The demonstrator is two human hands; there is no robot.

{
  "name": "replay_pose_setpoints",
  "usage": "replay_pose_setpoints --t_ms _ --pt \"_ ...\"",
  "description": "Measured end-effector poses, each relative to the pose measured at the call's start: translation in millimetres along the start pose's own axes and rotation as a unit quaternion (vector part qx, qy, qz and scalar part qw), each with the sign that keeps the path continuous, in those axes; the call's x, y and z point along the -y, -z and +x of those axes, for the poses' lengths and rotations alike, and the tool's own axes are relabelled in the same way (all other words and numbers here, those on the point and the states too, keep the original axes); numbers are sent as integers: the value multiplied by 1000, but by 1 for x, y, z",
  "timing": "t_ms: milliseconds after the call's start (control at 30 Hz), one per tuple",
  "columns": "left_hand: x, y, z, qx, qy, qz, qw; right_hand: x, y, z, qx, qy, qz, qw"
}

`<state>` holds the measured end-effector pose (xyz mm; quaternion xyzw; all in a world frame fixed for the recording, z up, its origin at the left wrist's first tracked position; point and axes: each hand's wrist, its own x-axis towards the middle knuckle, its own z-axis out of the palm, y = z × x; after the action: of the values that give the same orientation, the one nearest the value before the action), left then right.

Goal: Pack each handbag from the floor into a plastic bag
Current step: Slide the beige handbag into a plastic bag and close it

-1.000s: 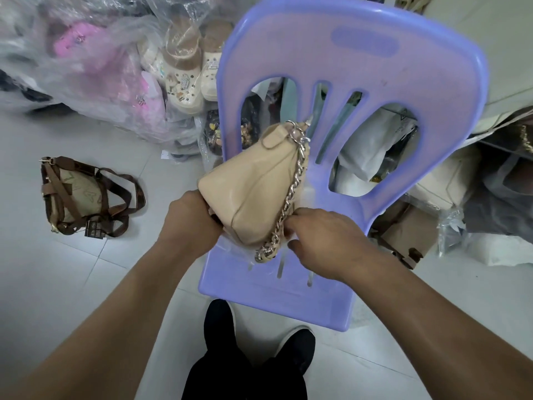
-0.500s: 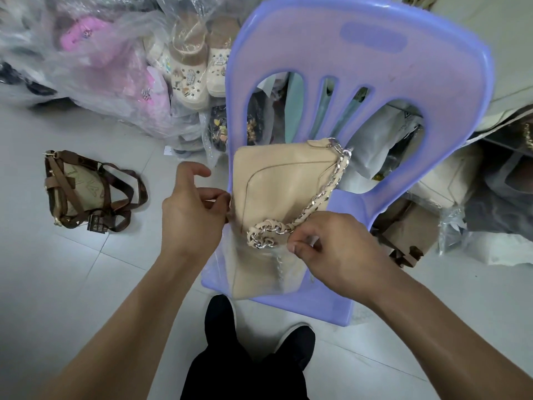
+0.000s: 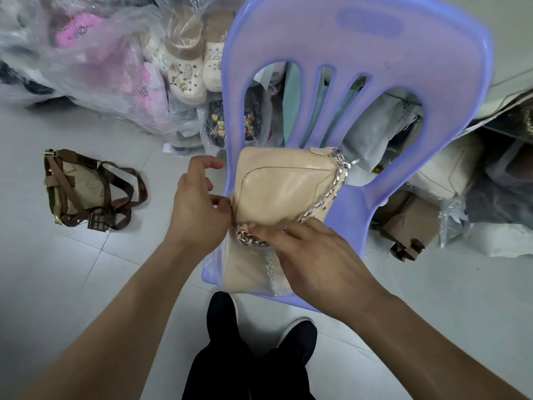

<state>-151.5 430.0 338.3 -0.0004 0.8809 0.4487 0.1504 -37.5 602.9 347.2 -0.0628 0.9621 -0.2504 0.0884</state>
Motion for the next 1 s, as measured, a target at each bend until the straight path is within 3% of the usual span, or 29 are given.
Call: replay_pose_setpoints --t_ms 200,400,467,567,800,1000 --pt "4 -2 -6 -10 -100 76 992 6 22 9 79 -76 -37 993" --pt "3 -7 -5 -49 -33 -2 998 14 37 13 212 -137 -120 960" --pt "1 -9 -6 -38 -41 -18 998 11 38 14 211 -151 -116 959" --pt "-2 -11 -6 -35 -38 -33 998 7 37 12 145 -157 -56 975" --pt "-16 -4 5 -35 -40 -85 995 -1 27 2 70 -71 21 995" --pt "-34 -13 18 -8 -74 -51 996 -6 46 17 160 -141 -98 972"
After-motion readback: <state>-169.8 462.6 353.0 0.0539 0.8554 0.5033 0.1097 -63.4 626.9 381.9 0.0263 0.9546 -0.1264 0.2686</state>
